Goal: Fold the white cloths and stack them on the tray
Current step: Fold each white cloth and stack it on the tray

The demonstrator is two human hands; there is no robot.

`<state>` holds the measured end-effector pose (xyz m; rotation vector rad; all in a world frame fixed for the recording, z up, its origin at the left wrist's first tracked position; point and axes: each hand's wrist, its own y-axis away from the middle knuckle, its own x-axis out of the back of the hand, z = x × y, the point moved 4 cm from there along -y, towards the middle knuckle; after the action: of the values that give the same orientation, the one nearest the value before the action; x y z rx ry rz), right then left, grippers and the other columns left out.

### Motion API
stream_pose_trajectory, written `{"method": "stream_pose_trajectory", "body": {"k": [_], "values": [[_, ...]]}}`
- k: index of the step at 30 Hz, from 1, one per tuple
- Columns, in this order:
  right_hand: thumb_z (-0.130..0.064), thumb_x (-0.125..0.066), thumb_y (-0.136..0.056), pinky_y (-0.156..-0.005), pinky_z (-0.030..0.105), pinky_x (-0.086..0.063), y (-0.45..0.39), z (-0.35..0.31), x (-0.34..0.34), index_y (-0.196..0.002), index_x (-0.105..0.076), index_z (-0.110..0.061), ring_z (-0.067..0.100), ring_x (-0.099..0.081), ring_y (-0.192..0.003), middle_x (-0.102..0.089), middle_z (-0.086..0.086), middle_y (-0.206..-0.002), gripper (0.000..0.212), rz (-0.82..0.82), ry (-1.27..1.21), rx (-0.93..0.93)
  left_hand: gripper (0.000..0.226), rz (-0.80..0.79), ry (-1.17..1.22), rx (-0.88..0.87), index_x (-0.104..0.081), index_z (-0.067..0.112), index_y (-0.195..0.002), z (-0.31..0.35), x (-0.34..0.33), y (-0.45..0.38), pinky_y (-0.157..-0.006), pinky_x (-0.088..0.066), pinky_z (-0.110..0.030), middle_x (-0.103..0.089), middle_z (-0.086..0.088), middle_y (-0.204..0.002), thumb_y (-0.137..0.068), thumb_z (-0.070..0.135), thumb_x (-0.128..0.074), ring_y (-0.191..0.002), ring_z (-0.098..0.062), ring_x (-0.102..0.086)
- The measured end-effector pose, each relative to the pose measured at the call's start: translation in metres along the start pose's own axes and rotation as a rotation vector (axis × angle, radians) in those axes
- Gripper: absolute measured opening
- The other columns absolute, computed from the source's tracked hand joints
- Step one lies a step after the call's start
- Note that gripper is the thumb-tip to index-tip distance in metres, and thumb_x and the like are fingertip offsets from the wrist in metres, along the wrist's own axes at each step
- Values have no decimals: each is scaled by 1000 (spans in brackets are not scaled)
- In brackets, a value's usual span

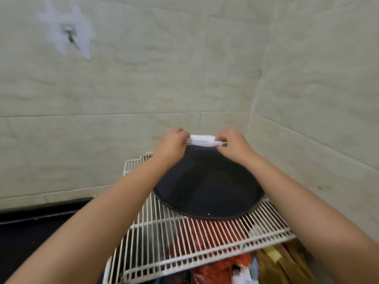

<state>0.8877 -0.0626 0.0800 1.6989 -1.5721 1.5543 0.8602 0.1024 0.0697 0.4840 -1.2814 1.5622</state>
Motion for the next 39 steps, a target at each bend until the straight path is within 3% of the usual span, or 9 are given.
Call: {"method": "stream_pose_trajectory", "body": {"k": [7,15,21,24,25,28,30,34,39], "values": [[1,-45,-81,-85,38,-47,24,66,-90,-94,-60,-1,34,-56,-99,-52,15,-111,19,-435,229,156,36,-466,-276,40,-58,14,-125,-6,-99,33,-100,-41,-35,-53,-8,-131,-91,11,-46,-119,-28,-52],[0,-42,-85,-71,37,-41,24,66,-81,-91,-55,-1,33,-55,-92,-52,15,-109,14,-457,302,274,31,-474,-325,56,-59,14,-120,4,-101,37,-92,-44,-34,-56,-8,-124,-92,14,-44,-110,-27,-55],[-4,-42,-86,-66,32,-39,32,75,-82,-61,-33,-19,25,-52,-82,-49,8,-93,30,-516,321,263,31,-502,-335,69,-58,12,-120,7,-105,46,-91,-46,-34,-56,-6,-124,-93,14,-42,-109,-25,-56],[-8,-46,-85,-66,30,-39,36,66,-76,-68,-40,-18,22,-49,-81,-47,5,-94,20,-604,369,222,31,-510,-365,70,-56,13,-121,9,-96,51,-90,-48,-36,-55,-7,-125,-93,19,-43,-109,-25,-56],[-10,-47,-85,-67,30,-40,36,58,-72,-79,-47,-15,23,-51,-85,-50,7,-101,7,-611,387,213,33,-494,-379,76,-53,13,-124,9,-90,52,-90,-49,-38,-53,-7,-128,-93,21,-43,-111,-25,-55],[-14,-48,-86,-72,33,-43,29,27,-64,-117,-54,-9,29,-55,-103,-51,11,-120,31,-545,439,172,44,-397,-433,151,-39,15,-135,-1,-58,57,-94,-47,-42,-46,-10,-135,-93,26,-45,-119,-30,-50],[-15,-47,-87,-72,34,-44,25,-9,-62,-119,-54,-9,31,-55,-105,-52,12,-120,33,-470,406,176,44,-328,-471,224,-39,13,-134,-19,-28,68,-96,-45,-42,-47,-13,-134,-93,26,-46,-121,-33,-48],[-15,-48,-85,-67,33,-40,28,-113,-71,-99,-58,-5,37,-56,-102,-58,17,-108,19,-346,243,287,38,-260,-513,418,-45,9,-129,-69,51,121,-93,-44,-41,-49,-13,-130,-95,26,-43,-119,-32,-47],[-16,-47,-85,-96,41,-46,65,-279,-102,-126,-51,-11,34,-51,-117,-53,16,-130,41,-280,25,469,38,-175,-639,591,-47,10,-128,-130,166,243,-91,-44,-39,-50,-10,-130,-96,29,-41,-120,-30,-44]]}}
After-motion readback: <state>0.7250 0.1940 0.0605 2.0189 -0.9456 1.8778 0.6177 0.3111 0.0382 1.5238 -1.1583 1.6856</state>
